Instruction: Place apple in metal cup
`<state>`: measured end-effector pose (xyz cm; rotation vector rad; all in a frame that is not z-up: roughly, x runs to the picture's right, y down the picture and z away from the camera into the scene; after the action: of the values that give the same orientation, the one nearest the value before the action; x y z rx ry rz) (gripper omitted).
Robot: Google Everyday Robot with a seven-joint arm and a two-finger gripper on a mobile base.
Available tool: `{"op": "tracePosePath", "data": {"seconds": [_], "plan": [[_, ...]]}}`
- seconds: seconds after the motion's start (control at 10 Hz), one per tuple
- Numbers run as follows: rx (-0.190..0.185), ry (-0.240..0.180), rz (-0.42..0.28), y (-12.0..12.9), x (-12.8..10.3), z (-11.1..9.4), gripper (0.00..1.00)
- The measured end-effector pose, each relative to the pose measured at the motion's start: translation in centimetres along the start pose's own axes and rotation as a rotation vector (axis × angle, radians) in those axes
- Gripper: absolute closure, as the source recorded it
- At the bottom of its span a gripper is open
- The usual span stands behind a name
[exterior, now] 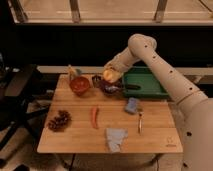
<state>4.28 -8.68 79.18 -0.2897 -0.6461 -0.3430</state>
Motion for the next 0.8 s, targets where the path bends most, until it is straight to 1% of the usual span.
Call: {"op": "tracePosePath", "data": {"seconds": [0.2, 0.5, 0.6, 0.7, 0.8], "plan": [[0.013, -0.013, -0.027, -0.8, 0.1, 0.8, 1.00], [0.028, -0.045, -0.093, -5.3, 1.3, 4.2, 1.00], [0.028, -0.051, -0.109, -6.3, 1.6, 5.1, 1.00], [0.027, -0.055, -0.135, -7.7, 1.9, 6.9, 1.00], [0.025, -0.060, -0.150, -8.4, 1.8, 8.0, 1.00]]}}
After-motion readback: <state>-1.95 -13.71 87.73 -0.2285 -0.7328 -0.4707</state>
